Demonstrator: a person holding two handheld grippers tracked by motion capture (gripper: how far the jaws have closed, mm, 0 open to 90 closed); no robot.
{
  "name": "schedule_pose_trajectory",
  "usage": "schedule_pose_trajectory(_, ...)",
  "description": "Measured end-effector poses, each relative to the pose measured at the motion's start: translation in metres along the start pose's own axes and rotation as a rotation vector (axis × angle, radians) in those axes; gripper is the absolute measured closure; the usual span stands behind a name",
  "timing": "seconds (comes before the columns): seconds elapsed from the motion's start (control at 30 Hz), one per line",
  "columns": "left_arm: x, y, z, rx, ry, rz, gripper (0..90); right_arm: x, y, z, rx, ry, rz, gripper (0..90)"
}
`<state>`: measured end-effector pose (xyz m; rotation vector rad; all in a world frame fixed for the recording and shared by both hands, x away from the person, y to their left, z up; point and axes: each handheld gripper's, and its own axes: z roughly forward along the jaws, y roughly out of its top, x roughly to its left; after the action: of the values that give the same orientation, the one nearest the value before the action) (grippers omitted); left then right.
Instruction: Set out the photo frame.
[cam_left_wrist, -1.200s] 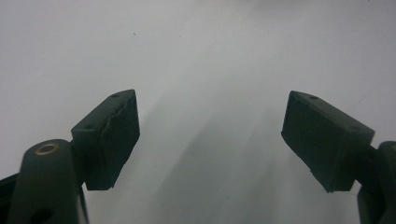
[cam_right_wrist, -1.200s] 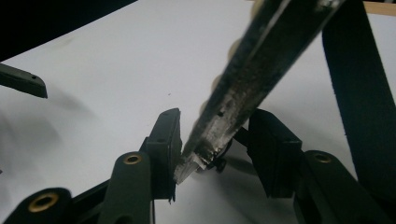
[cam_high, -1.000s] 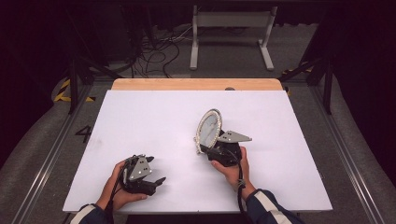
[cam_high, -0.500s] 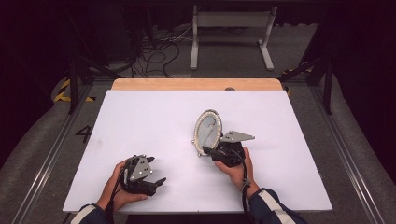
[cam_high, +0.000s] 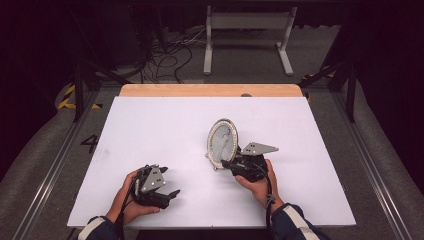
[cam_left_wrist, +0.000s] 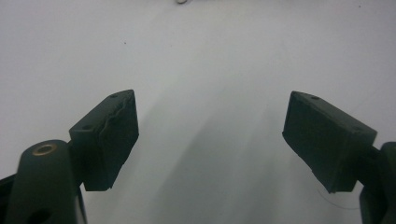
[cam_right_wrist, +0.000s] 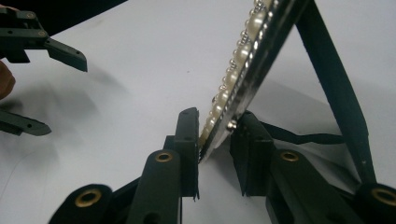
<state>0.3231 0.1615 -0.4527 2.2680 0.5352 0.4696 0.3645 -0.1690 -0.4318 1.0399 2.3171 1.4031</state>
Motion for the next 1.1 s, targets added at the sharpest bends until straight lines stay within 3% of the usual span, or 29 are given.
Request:
schedule_pose_trajectory(0.27, 0.004, 0.004, 0.004, -0.013, -0.010, -0.002, 18.9, 0.002, -0.002, -0.002, -0.033, -0.031, 0.010, 66.6)
schedule_pose_trajectory(0.43, 0.008, 0.008, 0.011, -0.021, -0.028, -0.007, 18.8, 0.007, -0.007, 0.015, -0.063, -0.066, 0.036, 59.7)
schedule_pose_trajectory(0.67, 0.010, 0.008, 0.011, -0.023, -0.031, -0.003, 18.8, 0.012, -0.008, 0.028, -0.128, -0.116, 0.094, 65.6)
schedule_pose_trajectory(0.83, 0.012, 0.011, 0.012, -0.032, -0.029, -0.009, 18.8, 0.010, -0.011, 0.029, -0.147, -0.105, 0.118, 72.7)
schedule_pose_trajectory(1.0, 0.014, 0.014, 0.014, -0.024, -0.014, 0.016, 18.8, 0.004, -0.009, 0.025, -0.110, -0.065, 0.108, 73.3)
schedule_pose_trajectory(1.1, 0.017, 0.015, 0.013, -0.028, -0.010, 0.008, 18.8, -0.001, -0.009, 0.022, -0.091, -0.030, 0.103, 74.4)
